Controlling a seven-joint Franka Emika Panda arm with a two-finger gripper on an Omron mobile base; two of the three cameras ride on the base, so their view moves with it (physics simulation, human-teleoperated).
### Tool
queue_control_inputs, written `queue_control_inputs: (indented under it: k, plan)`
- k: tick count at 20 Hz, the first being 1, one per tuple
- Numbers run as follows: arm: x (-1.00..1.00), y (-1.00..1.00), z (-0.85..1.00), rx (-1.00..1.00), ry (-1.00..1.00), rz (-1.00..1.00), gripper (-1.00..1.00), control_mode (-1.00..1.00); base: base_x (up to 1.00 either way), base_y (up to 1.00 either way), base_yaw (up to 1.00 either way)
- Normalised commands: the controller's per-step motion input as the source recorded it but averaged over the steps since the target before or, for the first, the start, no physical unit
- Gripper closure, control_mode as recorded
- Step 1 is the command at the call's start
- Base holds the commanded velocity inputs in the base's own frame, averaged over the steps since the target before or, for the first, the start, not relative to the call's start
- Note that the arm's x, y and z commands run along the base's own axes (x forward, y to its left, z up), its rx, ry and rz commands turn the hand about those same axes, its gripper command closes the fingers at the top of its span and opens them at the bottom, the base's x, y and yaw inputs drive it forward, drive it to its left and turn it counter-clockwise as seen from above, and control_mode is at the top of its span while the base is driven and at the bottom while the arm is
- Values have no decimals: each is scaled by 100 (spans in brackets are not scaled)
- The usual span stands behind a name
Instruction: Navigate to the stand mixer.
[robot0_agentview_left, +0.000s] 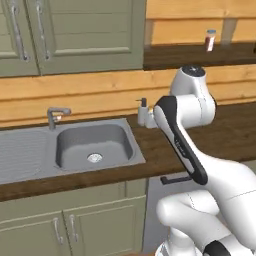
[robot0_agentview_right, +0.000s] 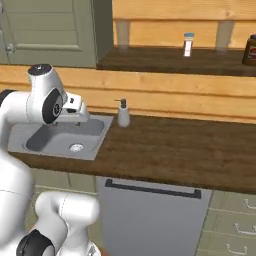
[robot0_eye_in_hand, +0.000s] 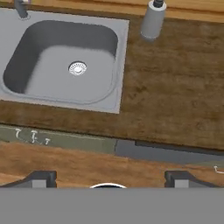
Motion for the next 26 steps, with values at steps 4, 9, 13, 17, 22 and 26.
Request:
queue_control_inputs:
  k: [4,9,13,17,22,26]
  plan:
    - [0,0,0,0,0,0,-100,100,0,0,-100]
    - [0,0,0,0,0,0,-100,100,0,0,-100]
    - [0,0,0,0,0,0,-100,100,0,0,-100]
    - [0,0,0,0,0,0,-100,100,0,0,-99]
    - [0,0,0,0,0,0,-100,100,10,-46,-53]
    - [0,0,0,0,0,0,-100,100,82,0,-5]
